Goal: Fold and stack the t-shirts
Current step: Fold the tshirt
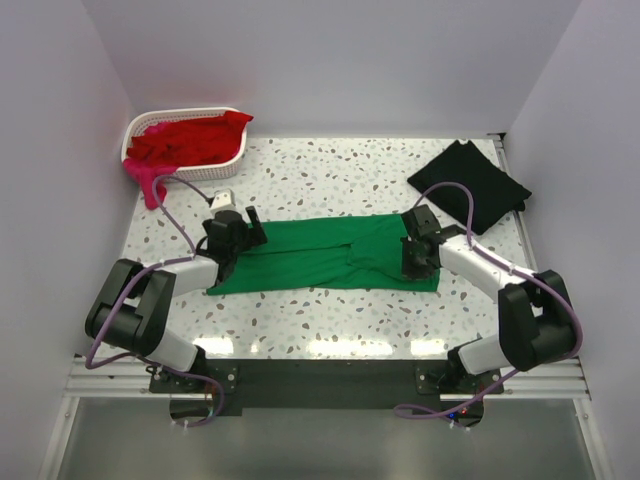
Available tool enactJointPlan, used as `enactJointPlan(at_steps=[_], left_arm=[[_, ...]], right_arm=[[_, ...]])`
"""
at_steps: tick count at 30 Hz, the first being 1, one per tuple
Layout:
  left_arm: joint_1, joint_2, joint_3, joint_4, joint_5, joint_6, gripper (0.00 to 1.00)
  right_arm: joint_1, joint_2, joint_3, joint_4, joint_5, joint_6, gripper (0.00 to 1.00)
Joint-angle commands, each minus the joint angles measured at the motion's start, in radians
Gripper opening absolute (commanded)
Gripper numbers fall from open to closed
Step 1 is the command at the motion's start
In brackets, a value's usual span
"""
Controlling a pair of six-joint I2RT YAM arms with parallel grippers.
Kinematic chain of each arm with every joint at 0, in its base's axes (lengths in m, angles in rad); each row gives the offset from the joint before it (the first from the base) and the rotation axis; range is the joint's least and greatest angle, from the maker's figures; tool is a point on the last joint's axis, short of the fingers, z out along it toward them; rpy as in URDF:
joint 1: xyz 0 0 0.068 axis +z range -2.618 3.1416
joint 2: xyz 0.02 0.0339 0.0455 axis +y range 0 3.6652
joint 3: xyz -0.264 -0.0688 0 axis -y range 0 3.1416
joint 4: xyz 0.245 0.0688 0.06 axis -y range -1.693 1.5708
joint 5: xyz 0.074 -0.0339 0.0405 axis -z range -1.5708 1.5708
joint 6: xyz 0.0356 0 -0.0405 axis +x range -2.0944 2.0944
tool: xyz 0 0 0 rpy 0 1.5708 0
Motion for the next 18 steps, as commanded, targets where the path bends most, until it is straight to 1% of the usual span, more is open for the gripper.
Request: enactJointPlan(at_steps=[1,2,3,4,7,10,14,17,18], left_arm=[[0.012,-0.032,0.012,0.036,-0.001,0.007,0.94],[0.012,-0.033,0.013,0.036,-0.001,0.007,0.94],[0.012,-0.035,0.013,0.036,-0.004,0.007,0.94],[0.012,-0.035,0.012,0.036,-0.005,0.007,0.94],[0.012,-0.038,0.009,0.03,-0.024,0.01,0.94],[0.012,-0.045,0.003,0.031,-0.024,0.013,0.94],[0.009,-0.047,-0.011,0.083,0.016,0.026,0.94],[0.007,-0.032,-0.025,0.155,0.08,0.033,0.93],[0.004,-0.013,-0.029,0.181,0.134,0.033,0.93]], right_arm=[[-0.004,-0.023,-0.007,-0.01,-0.007,0.007,0.09],[-0.002,-0.017,-0.006,-0.012,-0.006,0.007,0.14],[-0.002,-0.016,-0.001,-0.015,-0.003,0.007,0.22],[-0.002,-0.013,0.002,-0.023,0.009,0.007,0.37],[-0.004,-0.017,0.028,-0.035,0.025,0.007,0.54],[-0.002,-0.034,0.065,-0.02,0.028,0.009,0.61],[-0.002,-0.037,0.121,0.029,-0.006,-0.001,0.63],[-0.002,-0.008,0.163,0.083,-0.026,-0.01,0.64],[-0.002,0.027,0.175,0.111,-0.035,-0.013,0.64]])
